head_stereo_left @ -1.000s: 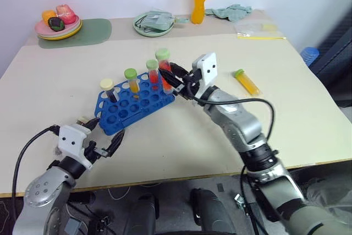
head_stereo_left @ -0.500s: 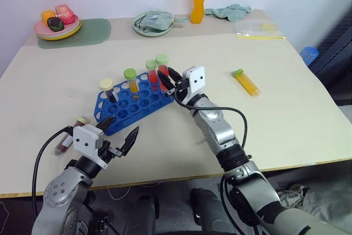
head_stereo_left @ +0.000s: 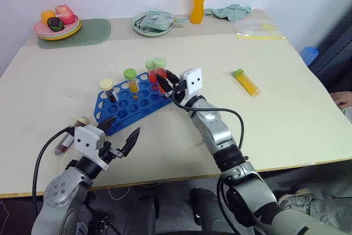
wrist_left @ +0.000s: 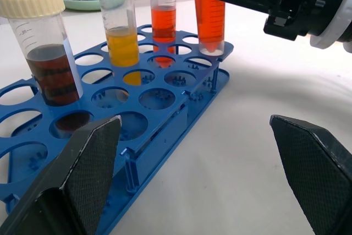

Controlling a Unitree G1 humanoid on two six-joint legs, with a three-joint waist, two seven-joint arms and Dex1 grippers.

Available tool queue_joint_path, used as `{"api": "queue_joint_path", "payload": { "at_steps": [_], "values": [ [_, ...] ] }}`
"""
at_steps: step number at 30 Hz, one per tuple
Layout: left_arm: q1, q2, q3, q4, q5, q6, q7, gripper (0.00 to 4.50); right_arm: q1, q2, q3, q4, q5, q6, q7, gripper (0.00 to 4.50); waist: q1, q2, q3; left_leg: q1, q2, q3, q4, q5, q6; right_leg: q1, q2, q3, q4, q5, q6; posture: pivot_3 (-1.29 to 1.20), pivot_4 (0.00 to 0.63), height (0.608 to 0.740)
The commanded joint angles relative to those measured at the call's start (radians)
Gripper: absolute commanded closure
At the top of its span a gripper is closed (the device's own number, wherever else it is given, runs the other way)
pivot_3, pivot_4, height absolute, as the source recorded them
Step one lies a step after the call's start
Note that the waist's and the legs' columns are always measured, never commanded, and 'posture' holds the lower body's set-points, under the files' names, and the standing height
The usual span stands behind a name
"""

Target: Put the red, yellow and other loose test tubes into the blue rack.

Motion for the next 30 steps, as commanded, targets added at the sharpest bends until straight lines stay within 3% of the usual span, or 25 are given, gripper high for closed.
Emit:
{"api": "queue_joint_path", "payload": {
  "at_steps": [1,3,11,15,21,25,27,30],
  "values": [
    [-0.004,0.008,0.0,-0.02,0.001,-0.021,-0.001,0.0,-0.011,0.011,-0.016,0.02,-0.017,-0.054,0.0,3.8,0.0,0.0,0.0,0.0,0.0,0.0,0.0,0.0,0.0,0.0,0.0,0.0,0.0,0.0,0.0,0.0,0.15,0.74],
    [-0.009,0.008,0.0,-0.019,0.002,-0.021,-0.001,0.0,-0.006,0.013,-0.015,0.021,-0.013,-0.064,0.021,3.8,0.0,0.0,0.0,0.0,0.0,0.0,0.0,0.0,0.0,0.0,0.0,0.0,0.0,0.0,0.0,0.0,0.15,0.74],
    [-0.014,0.009,-0.007,-0.024,0.004,-0.018,0.002,0.0,0.028,-0.018,-0.021,-0.114,-0.014,-0.062,0.059,0.03,0.0,0.0,0.0,0.0,0.0,0.0,0.0,0.0,0.0,0.0,0.0,0.0,0.0,0.0,0.0,0.0,0.15,0.74],
    [-0.01,0.01,-0.007,-0.03,-0.002,-0.015,0.004,0.0,0.076,-0.17,-0.041,-0.297,0.023,0.102,0.157,0.03,0.009,0.0,0.0,0.0,0.0,0.0,0.001,0.0,0.0,0.0,0.0,0.0,0.0,0.0,0.0,0.0,0.15,0.74],
    [-0.017,0.06,-0.085,-0.036,0.008,-0.001,-0.061,0.0,0.08,-0.514,-0.142,-0.447,0.125,0.562,0.295,0.03,0.011,0.001,0.0,0.0,-0.002,0.0,0.001,0.0,0.0,0.001,-0.001,0.0,0.0,0.0,0.0,0.0,0.15,0.74],
    [-0.06,0.053,-0.154,-0.014,0.028,-0.013,-0.062,0.0,-0.093,-0.687,-0.125,-0.272,0.061,0.753,0.329,0.03,0.0,0.003,0.001,0.001,-0.001,0.001,0.002,0.0,0.0,0.001,-0.001,0.001,0.0,0.0,0.0,0.0,0.15,0.74],
    [-0.075,0.049,-0.181,-0.008,0.033,-0.016,-0.063,0.0,-0.189,-0.722,-0.102,-0.142,0.028,0.799,0.338,0.03,-0.001,0.003,0.001,0.001,-0.001,0.001,0.001,0.0,0.0,0.001,0.0,0.001,0.0,0.0,0.0,0.0,0.15,0.74],
    [-0.099,0.05,-0.239,0.008,0.053,-0.025,-0.085,0.0,-0.41,-0.737,-0.034,0.207,-0.071,0.831,0.349,0.03,-0.002,0.004,0.0,0.003,0.0,0.002,0.001,0.0,0.0,0.001,0.001,0.002,0.0,0.0,0.0,0.0,0.15,0.74]
  ]
}}
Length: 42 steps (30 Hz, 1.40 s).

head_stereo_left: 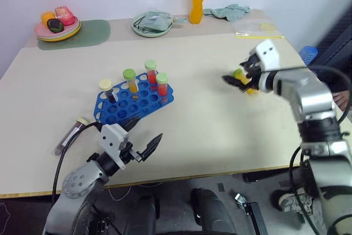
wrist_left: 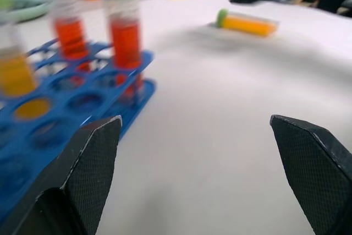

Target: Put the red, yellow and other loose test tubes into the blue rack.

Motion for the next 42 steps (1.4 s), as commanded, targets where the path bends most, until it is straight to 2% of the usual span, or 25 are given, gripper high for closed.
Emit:
{"api": "queue_joint_path", "payload": {
  "at_steps": [1,5,12,15,21,24,25,28,32,34,37,39,42],
  "values": [
    [-0.014,0.006,-0.059,0.0,0.026,-0.027,-0.028,0.0,-0.173,-0.005,0.054,0.301,-0.095,0.0,0.022,0.03,0.005,0.0,0.0,0.0,0.0,0.0,0.0,0.0,0.0,0.0,0.0,0.0,0.0,0.0,0.0,0.0,0.15,0.74],
    [-0.016,0.003,-0.087,0.01,0.036,-0.042,-0.04,0.0,-0.33,0.068,0.104,0.677,-0.202,-0.058,-0.051,0.03,0.006,0.0,0.0,-0.002,0.0,0.0,0.0,0.0,0.001,0.0,-0.001,0.0,-0.001,0.0,0.0,0.0,0.15,0.74],
    [0.009,-0.012,-0.096,0.014,0.045,-0.067,-0.03,0.0,-0.386,0.127,0.081,0.883,-0.266,-0.151,-0.146,0.03,0.006,0.001,0.0,-0.003,-0.002,0.001,0.0,0.0,0.0,-0.001,-0.003,0.0,-0.001,0.0,0.001,0.0,0.15,0.74],
    [0.025,-0.02,-0.098,0.014,0.05,-0.081,-0.022,0.0,-0.4,0.132,0.078,0.903,-0.283,-0.163,-0.136,0.84,0.006,0.001,0.0,-0.003,-0.002,0.0,0.001,0.0,0.0,-0.001,-0.003,0.0,-0.001,0.001,0.001,0.0,0.15,0.74],
    [0.042,-0.028,-0.102,0.022,0.056,-0.103,-0.018,0.0,-0.416,0.132,0.081,0.904,-0.309,-0.165,-0.085,3.67,0.005,0.002,0.0,-0.003,-0.002,0.0,0.0,0.0,0.0,-0.001,-0.002,0.0,0.0,0.001,0.001,0.0,0.15,0.74],
    [0.05,-0.022,-0.075,0.021,0.057,-0.106,-0.007,0.0,-0.408,0.122,0.098,0.87,-0.325,-0.195,0.003,3.67,0.005,0.002,0.0,-0.003,-0.002,0.0,0.001,0.0,0.0,-0.001,-0.002,0.0,0.0,0.001,0.001,0.0,0.15,0.74],
    [0.06,-0.017,-0.054,0.017,0.05,-0.106,-0.004,0.0,-0.399,0.116,0.103,0.844,-0.326,-0.212,0.049,3.67,0.005,0.002,0.0,-0.003,-0.002,0.0,0.001,0.0,0.0,-0.001,-0.002,0.0,0.0,0.001,0.001,0.0,0.15,0.74],
    [0.1,0.001,0.031,0.012,0.033,-0.114,0.009,0.0,-0.277,0.076,0.086,0.586,-0.253,-0.33,0.278,3.67,0.005,0.002,0.0,-0.003,-0.002,0.0,0.0,0.0,0.0,-0.001,-0.002,0.0,0.0,0.001,0.001,0.0,0.15,0.74],
    [0.156,0.02,0.189,0.011,-0.02,-0.112,0.018,0.0,0.069,0.025,-0.015,-0.076,-0.006,-0.297,0.485,3.67,0.011,0.002,0.0,-0.004,-0.001,-0.003,0.0,-0.001,0.001,-0.001,-0.001,-0.002,-0.001,0.0,0.001,0.0,0.15,0.74],
    [0.178,0.037,0.256,0.014,-0.046,-0.103,0.01,0.0,0.228,0.027,-0.058,-0.361,0.143,-0.205,0.534,3.67,0.014,0.002,0.0,-0.004,0.0,-0.003,0.0,-0.001,0.001,-0.001,-0.001,-0.002,0.0,0.0,0.002,0.0,0.15,0.74],
    [0.191,0.065,0.317,0.029,-0.062,-0.096,-0.007,0.0,0.374,0.088,-0.076,-0.635,0.319,-0.111,0.513,3.67,0.016,0.002,0.0,-0.004,-0.001,-0.003,0.001,-0.001,0.001,-0.001,-0.001,-0.002,0.0,0.0,0.002,0.0,0.15,0.74],
    [0.188,0.076,0.34,0.041,-0.068,-0.093,-0.012,0.0,0.401,0.16,-0.07,-0.707,0.381,-0.069,0.447,3.67,0.008,0.001,0.0,-0.003,-0.001,-0.001,0.002,-0.001,0.001,0.0,-0.001,-0.001,0.0,0.0,0.002,0.0,0.15,0.74],
    [0.158,0.075,0.362,0.054,-0.066,-0.088,0.01,0.0,0.349,0.47,0.025,-0.608,0.291,-0.17,0.175,3.67,-0.001,-0.002,-0.002,0.003,0.001,-0.001,0.003,-0.001,0.001,0.004,0.002,0.0,0.001,0.001,0.0,0.0,0.15,0.74]
  ]
}}
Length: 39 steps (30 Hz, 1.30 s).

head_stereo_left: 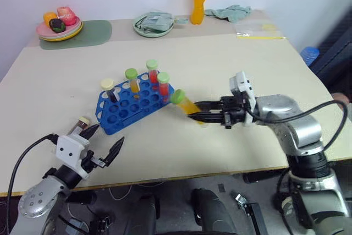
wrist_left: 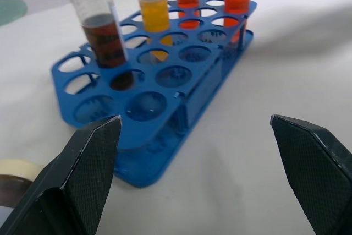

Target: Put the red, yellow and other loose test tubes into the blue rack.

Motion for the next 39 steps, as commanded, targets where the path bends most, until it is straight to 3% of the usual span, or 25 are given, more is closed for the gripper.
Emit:
{"api": "queue_joint_path", "payload": {
  "at_steps": [1,9,17,27,32,35,39],
  "values": [
    [-0.029,0.002,0.032,-0.015,-0.015,0.003,0.018,0.0,-0.064,0.243,0.079,0.079,-0.075,-0.117,-0.259,3.67,-0.002,0.0,0.0,0.001,0.001,0.0,0.0,0.0,0.0,0.001,0.002,0.0,0.0,0.001,-0.001,0.0,0.15,0.74],
    [-0.006,-0.014,0.047,-0.101,-0.023,0.061,0.077,0.0,-0.171,0.547,0.159,0.523,-0.321,-0.575,-0.538,3.67,0.007,-0.002,-0.001,-0.003,0.0,0.0,-0.003,0.002,-0.004,-0.004,-0.002,-0.001,0.001,0.001,-0.001,0.0,0.15,0.74],
    [0.039,-0.033,0.063,-0.147,-0.03,0.071,0.104,0.0,-0.192,0.575,0.17,0.771,-0.358,-0.788,-0.575,3.67,0.002,-0.003,-0.002,-0.003,0.0,-0.001,-0.003,0.002,-0.005,-0.005,-0.001,-0.001,0.001,0.001,-0.001,0.0,0.15,0.74],
    [-0.009,-0.039,0.016,-0.176,-0.018,0.119,0.137,0.0,-0.199,0.606,0.189,0.885,-0.366,-0.883,-0.575,3.67,0.003,-0.003,-0.002,-0.001,0.001,-0.001,-0.003,0.002,-0.004,-0.004,0.0,-0.001,0.002,0.001,-0.001,0.0,0.15,0.74],
    [-0.024,-0.029,0.027,-0.206,-0.034,0.158,0.153,0.0,-0.176,0.546,0.221,0.741,-0.309,-0.761,-0.45,3.67,0.001,-0.002,-0.001,-0.001,0.001,-0.001,-0.003,0.002,-0.004,-0.004,0.0,-0.001,0.003,0.001,-0.001,0.0,0.15,0.74],
    [-0.016,-0.027,0.043,-0.216,-0.04,0.171,0.152,0.0,-0.153,0.451,0.247,0.554,-0.288,-0.607,-0.359,3.67,0.004,-0.002,-0.001,-0.001,0.001,-0.001,-0.004,0.002,-0.004,-0.004,0.0,-0.001,0.003,0.001,-0.001,0.0,0.15,0.74],
    [0.002,-0.025,0.071,-0.218,-0.048,0.184,0.144,0.0,-0.18,0.155,0.331,0.268,-0.304,-0.269,-0.141,3.67,0.017,-0.002,-0.001,-0.003,-0.001,-0.002,-0.002,0.002,-0.004,-0.003,-0.002,-0.002,0.001,0.001,-0.001,0.0,0.15,0.74]
  ]
}}
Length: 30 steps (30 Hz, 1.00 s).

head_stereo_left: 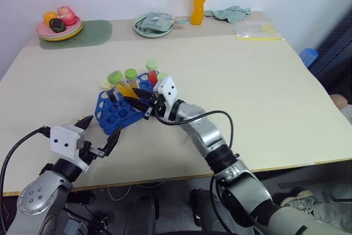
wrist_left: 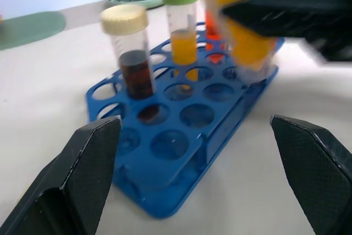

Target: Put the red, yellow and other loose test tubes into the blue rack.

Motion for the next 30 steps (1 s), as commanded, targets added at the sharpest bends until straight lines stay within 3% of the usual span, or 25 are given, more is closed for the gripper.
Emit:
{"api": "queue_joint_path", "payload": {
  "at_steps": [1,5,9,13,20,21,30],
  "values": [
    [0.015,0.011,0.045,-0.032,-0.018,0.0,-0.007,0.0,-0.046,-0.252,0.072,-0.22,-0.02,0.231,0.222,3.67,0.006,0.0,0.0,0.0,0.0,0.0,0.001,0.0,0.0,0.001,-0.001,0.0,-0.001,0.0,0.0,0.0,0.15,0.74],
    [0.011,0.011,0.036,-0.003,-0.007,-0.01,-0.025,0.0,-0.125,-0.44,0.15,-0.207,-0.07,0.297,0.39,3.67,0.004,0.001,0.0,0.0,-0.001,0.001,0.001,0.0,0.0,0.001,-0.001,0.0,-0.003,-0.002,-0.003,0.0,0.15,0.74],
    [-0.009,0.0,0.005,0.021,0.008,-0.022,-0.031,0.0,-0.209,-0.507,0.221,-0.086,-0.147,0.299,0.493,3.67,-0.011,0.001,0.001,0.001,0.001,0.001,-0.001,0.0,0.0,0.0,0.002,0.0,-0.002,0.0,0.0,0.0,0.15,0.74],
    [-0.01,-0.019,-0.015,0.035,0.025,-0.043,-0.036,0.0,-0.223,-0.558,0.292,-0.001,-0.245,0.155,0.573,3.67,-0.007,0.001,0.0,0.001,0.001,0.001,-0.001,0.0,0.0,0.001,0.001,0.0,-0.002,0.0,0.0,0.0,0.15,0.74],
    [0.027,-0.05,-0.032,0.028,0.038,-0.075,-0.034,0.0,-0.256,-0.517,0.297,0.084,-0.336,0.116,0.56,0.27,-0.006,0.0,0.0,0.0,0.0,0.002,0.0,0.0,0.0,0.001,-0.001,0.0,-0.003,0.0,0.0,0.0,0.15,0.74],
    [0.03,-0.051,-0.034,0.028,0.038,-0.076,-0.034,0.0,-0.267,-0.507,0.292,0.084,-0.341,0.137,0.56,0.02,-0.006,0.0,0.0,0.0,0.0,0.002,0.001,0.0,0.0,0.001,-0.001,0.0,-0.003,0.0,0.0,0.0,0.15,0.74],
    [0.0,-0.052,-0.056,0.095,0.048,-0.117,-0.065,0.0,-0.351,-0.47,0.331,-0.052,-0.445,0.42,0.619,0.02,-0.006,0.001,0.0,0.0,0.0,0.001,0.0,0.0,0.0,0.0,0.0,0.0,-0.003,0.0,0.0,0.0,0.15,0.74]
  ]
}}
